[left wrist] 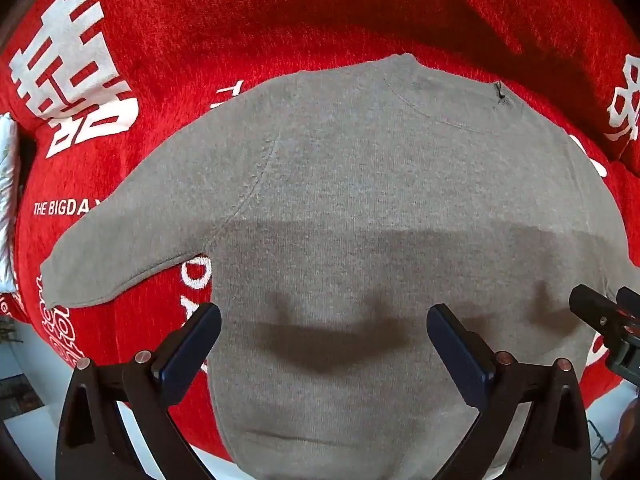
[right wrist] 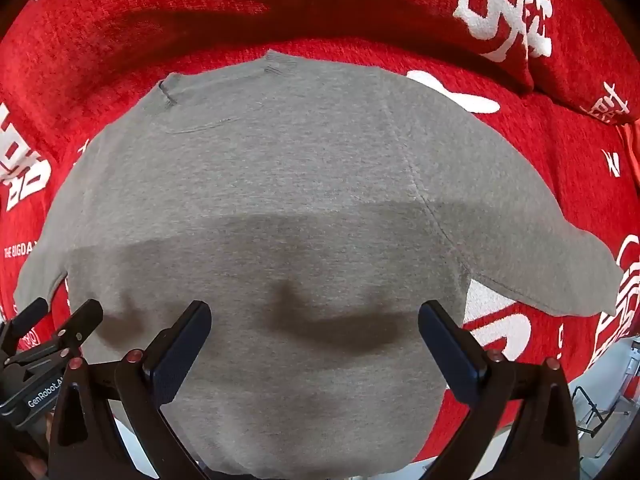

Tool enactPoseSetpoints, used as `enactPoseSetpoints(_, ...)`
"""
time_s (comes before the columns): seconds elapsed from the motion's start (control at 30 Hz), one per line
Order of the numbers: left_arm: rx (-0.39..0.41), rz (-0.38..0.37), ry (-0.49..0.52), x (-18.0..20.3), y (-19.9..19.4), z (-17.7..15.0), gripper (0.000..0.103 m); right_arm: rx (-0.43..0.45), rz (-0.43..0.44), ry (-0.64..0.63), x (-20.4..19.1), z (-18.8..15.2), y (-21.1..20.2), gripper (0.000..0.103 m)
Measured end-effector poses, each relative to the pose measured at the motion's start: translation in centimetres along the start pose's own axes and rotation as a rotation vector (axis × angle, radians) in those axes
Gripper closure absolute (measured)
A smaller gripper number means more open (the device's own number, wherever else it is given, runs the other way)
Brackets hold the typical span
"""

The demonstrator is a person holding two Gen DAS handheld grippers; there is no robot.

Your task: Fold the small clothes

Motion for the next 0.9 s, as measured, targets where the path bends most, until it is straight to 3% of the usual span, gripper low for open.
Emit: enactPoseSetpoints(0.9,0.002,0.001,0.006,0.30,-0.26,-0.01,0.000,0.000,0.000,0.008,-0.44,0.20,0.10,0.000)
Point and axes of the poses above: each gripper's, at about its wrist camera, not at the fingertips, and y roughly the way its jaws point, x to its right, z to its top, the point moved 2 cm from there along y, roughly the way its jaws point, and after that the axes turned 5 degrees about z, right-handed, at the moved point
